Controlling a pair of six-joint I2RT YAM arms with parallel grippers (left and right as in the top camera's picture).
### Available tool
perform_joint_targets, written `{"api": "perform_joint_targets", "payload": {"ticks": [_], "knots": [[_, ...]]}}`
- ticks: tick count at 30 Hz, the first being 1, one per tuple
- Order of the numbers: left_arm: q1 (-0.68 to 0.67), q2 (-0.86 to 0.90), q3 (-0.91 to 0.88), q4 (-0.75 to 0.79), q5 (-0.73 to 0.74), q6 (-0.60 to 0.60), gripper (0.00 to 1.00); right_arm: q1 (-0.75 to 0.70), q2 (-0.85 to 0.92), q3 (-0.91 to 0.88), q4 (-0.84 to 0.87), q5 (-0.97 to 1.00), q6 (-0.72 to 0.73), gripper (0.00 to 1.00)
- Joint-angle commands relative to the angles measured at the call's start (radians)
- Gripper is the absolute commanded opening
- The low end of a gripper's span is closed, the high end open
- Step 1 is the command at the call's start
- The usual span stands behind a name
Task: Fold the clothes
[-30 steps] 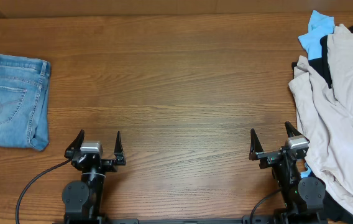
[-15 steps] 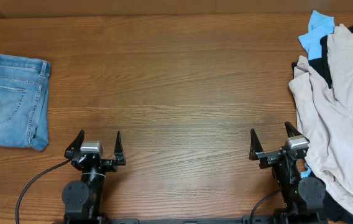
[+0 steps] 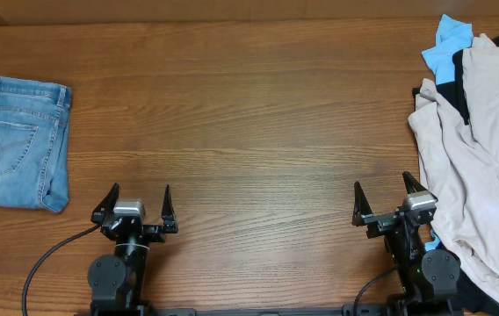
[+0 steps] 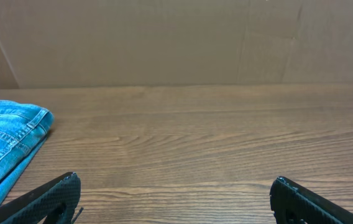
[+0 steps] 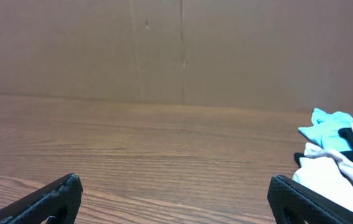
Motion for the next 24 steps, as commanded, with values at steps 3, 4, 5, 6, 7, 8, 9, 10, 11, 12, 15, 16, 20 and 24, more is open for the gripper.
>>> {"api": "perform_joint_targets", "payload": {"ticks": [3, 4, 5, 6, 7, 8, 9, 10, 11, 12, 15, 16, 20, 24], "knots": [[0.005, -0.011, -0.007, 0.002, -0.010, 0.012, 1.00, -0.004, -0.010, -0.010, 0.018, 0.010, -0.006, 1.00], [0.005, -0.011, -0.007, 0.004, -0.010, 0.013, 1.00, -0.004, -0.010, -0.010, 0.013, 0.010, -0.006, 1.00], [0.005, -0.011, -0.007, 0.003, -0.011, 0.012, 1.00, -0.004, -0.010, -0.010, 0.009, 0.010, -0.006, 1.00], [0.005, -0.011, -0.007, 0.003, -0.014, 0.013, 1.00, -0.004, -0.010, -0.010, 0.000, 0.011, -0.006, 1.00], [0.005, -0.011, -0.007, 0.003, -0.014, 0.012, 1.00, -0.004, -0.010, -0.010, 0.001, 0.010, -0.006, 1.00], [0.005, -0.011, -0.007, 0.003, -0.014, 0.013, 1.00, -0.004, -0.010, -0.010, 0.001, 0.010, -0.005, 1.00], [0.005, -0.011, -0.007, 0.004, -0.014, 0.012, 1.00, -0.004, -0.010, -0.010, 0.002, 0.011, -0.002, 1.00], [0.005, -0.011, -0.007, 0.003, -0.012, 0.011, 1.00, -0.004, -0.010, -0.010, 0.004, 0.014, -0.002, 1.00], [0.005, -0.011, -0.007, 0.006, -0.010, -0.025, 1.00, -0.004, -0.010, -0.010, 0.004, 0.020, -0.002, 1.00], [0.005, -0.011, -0.007, 0.014, -0.010, -0.053, 1.00, -0.004, -0.010, -0.007, 0.003, 0.039, 0.021, 1.00], [0.005, -0.011, 0.005, 0.030, -0.014, -0.105, 1.00, -0.004, -0.010, 0.030, -0.038, 0.140, 0.106, 1.00], [0.005, -0.011, 0.020, 0.027, -0.013, -0.106, 1.00, -0.004, -0.010, 0.052, -0.054, 0.165, 0.107, 1.00], [0.005, -0.010, 0.123, -0.062, 0.014, -0.178, 1.00, -0.004, 0.009, 0.164, -0.132, 0.211, 0.106, 1.00], [0.005, 0.044, 0.275, -0.197, 0.003, -0.194, 1.00, -0.004, 0.111, 0.335, -0.235, 0.274, 0.107, 1.00]]}}
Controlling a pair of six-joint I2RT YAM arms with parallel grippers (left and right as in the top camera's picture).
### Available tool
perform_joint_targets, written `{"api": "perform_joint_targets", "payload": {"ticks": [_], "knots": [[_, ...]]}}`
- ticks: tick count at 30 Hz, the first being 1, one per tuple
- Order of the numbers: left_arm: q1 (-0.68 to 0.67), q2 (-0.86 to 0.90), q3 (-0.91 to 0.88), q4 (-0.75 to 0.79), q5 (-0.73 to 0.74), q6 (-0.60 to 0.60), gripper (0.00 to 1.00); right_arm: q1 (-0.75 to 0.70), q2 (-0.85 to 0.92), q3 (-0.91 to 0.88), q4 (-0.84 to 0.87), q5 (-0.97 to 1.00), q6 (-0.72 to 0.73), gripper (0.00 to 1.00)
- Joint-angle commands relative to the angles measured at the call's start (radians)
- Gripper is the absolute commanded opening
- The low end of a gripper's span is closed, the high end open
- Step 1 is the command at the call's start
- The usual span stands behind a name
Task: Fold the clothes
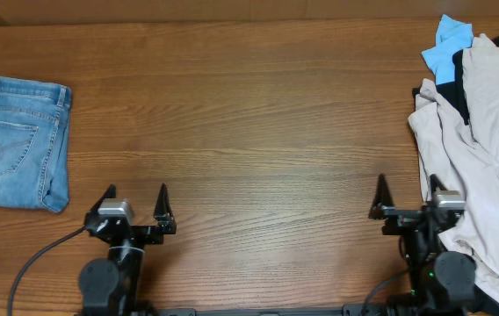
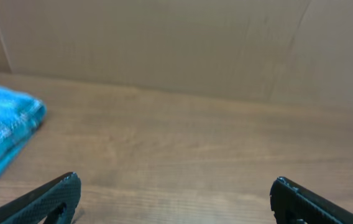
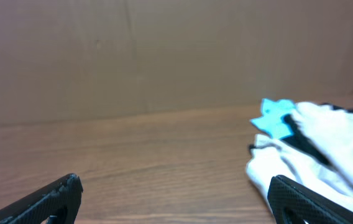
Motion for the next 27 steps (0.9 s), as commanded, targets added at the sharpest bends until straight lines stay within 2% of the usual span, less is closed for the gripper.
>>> {"api": "perform_joint_targets", "payload": {"ticks": [1, 10, 16, 19, 25, 27], "knots": [[0.005, 0.056, 0.154, -0.065, -0.001, -0.038, 1.00, -0.004, 0.097, 0.162, -0.048, 0.083, 0.013, 1.00], [0.005, 0.444, 0.406, -0.199, -0.006, 0.025, 1.00, -0.010, 0.565, 0.518, -0.188, 0.154, 0.035, 1.00], [0.005, 0.662, 0.492, -0.230, 0.007, 0.024, 1.00, -0.117, 0.976, 0.723, -0.262, 0.095, 0.034, 1.00], [0.005, 0.724, 0.492, -0.234, 0.011, 0.019, 1.00, -0.184, 1.158, 0.755, -0.224, 0.025, 0.033, 1.00], [0.005, 0.791, 0.492, -0.233, 0.012, 0.005, 1.00, -0.259, 1.401, 0.755, -0.088, 0.028, 0.017, 0.99], [0.005, 0.807, 0.492, -0.230, 0.012, 0.005, 1.00, -0.260, 1.482, 0.755, -0.063, 0.021, -0.031, 0.94]]}}
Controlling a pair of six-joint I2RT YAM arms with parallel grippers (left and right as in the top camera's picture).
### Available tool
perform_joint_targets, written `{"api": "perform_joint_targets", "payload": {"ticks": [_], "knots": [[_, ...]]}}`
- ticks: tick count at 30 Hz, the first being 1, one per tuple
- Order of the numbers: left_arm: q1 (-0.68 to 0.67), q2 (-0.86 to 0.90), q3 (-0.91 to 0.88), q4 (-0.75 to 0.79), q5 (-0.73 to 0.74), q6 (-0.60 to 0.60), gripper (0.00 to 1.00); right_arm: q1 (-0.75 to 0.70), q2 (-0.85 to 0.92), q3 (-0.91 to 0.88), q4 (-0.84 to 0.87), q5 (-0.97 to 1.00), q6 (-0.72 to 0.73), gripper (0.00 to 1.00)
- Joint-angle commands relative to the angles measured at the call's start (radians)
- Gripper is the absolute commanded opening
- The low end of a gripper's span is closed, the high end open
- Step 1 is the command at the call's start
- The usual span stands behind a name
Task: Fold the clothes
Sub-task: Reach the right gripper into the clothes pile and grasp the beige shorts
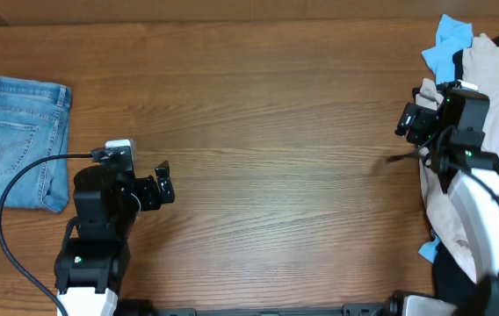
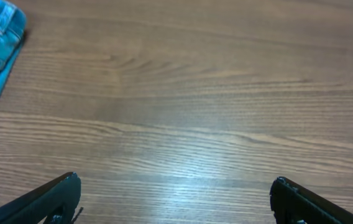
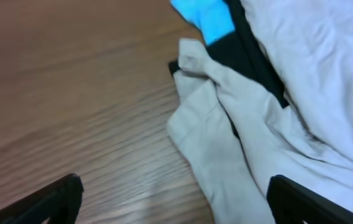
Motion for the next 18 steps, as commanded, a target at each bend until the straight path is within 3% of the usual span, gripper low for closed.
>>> {"api": "perform_joint_targets", "payload": {"ticks": [1, 3, 7, 18], "knots": [[0.005, 0.023, 0.022, 0.005, 0.012, -0.003, 1.00, -0.007, 0.124, 0.027, 0.038, -0.019, -0.077, 0.91], [0.005, 0.041, 0.022, 0.005, 0.013, -0.004, 1.00, -0.007, 0.202, 0.027, 0.061, -0.018, -0.097, 0.84], [0.005, 0.066, 0.022, 0.005, 0.022, -0.004, 1.00, -0.007, 0.315, 0.027, 0.116, -0.002, -0.096, 0.79], [0.005, 0.103, 0.022, 0.011, 0.045, -0.006, 1.00, -0.007, 0.354, 0.026, 0.243, 0.117, -0.097, 0.78]]}}
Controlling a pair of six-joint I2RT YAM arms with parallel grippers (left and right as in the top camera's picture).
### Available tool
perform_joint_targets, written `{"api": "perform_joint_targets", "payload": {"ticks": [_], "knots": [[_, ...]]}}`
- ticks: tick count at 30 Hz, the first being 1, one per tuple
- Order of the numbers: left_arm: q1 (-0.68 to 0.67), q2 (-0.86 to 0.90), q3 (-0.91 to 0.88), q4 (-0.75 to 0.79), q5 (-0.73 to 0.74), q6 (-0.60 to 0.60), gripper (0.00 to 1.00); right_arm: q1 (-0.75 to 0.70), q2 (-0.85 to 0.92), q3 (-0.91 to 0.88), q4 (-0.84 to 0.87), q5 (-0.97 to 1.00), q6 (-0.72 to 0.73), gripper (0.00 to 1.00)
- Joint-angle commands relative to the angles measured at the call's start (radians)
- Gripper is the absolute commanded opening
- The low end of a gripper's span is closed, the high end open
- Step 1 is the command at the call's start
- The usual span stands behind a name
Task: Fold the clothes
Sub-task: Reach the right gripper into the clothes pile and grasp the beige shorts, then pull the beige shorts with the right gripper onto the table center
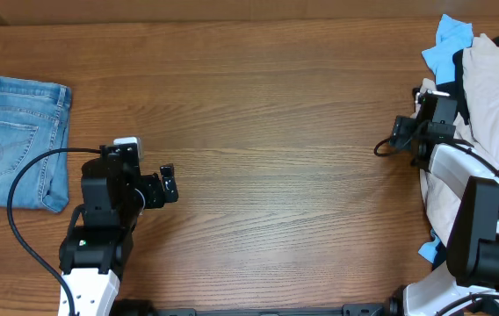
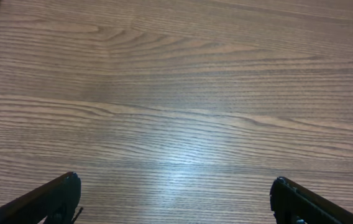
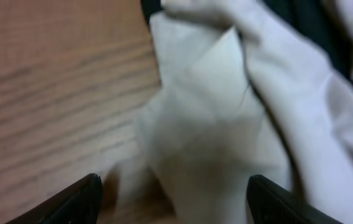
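A heap of unfolded clothes lies at the table's right edge, with a beige garment on top and a light blue piece and black cloth under it. My right gripper is open, low over the beige garment's left edge, with blurred cloth filling the space between its fingers. The folded blue jeans lie at the far left. To the right of the jeans my left gripper is open over bare wood, and nothing shows between its fingers.
The wooden table runs between the jeans and the heap. A black cable loops from my left arm past the jeans' near corner. The heap spills over the table's right and near right side.
My right gripper has come down closer onto the beige garment's edge, and its jaws stand a little narrower. My left gripper has shifted slightly, and the jeans have left its view.
Both grippers first sat open at the table's near edge, facing the back wall. Then they were turned slightly, the right one toward the heap. Later both were out over the table, the right at the heap's left edge, where it now hangs close over the beige cloth.
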Motion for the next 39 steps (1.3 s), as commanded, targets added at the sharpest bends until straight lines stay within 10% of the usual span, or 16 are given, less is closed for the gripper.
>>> {"api": "perform_joint_targets", "payload": {"ticks": [1, 18, 24, 35, 39], "knots": [[0.005, 0.004, 0.022, 0.007, 0.016, -0.007, 1.00, 0.000, -0.005, 0.021, 0.014, 0.031, -0.004, 0.76], [0.005, 0.004, 0.022, 0.018, 0.016, -0.006, 1.00, -0.003, 0.055, 0.021, 0.082, 0.091, -0.004, 0.55], [0.005, 0.004, 0.022, 0.020, 0.016, -0.007, 1.00, -0.003, 0.048, 0.035, 0.103, 0.094, -0.004, 0.04], [0.005, 0.004, 0.022, 0.043, 0.016, -0.007, 1.00, 0.247, -0.159, 0.321, -0.248, -0.053, -0.109, 0.04], [0.005, 0.004, 0.022, 0.066, 0.016, -0.007, 1.00, 0.470, -0.161, 0.364, -0.069, -0.054, -0.109, 0.04]]}}
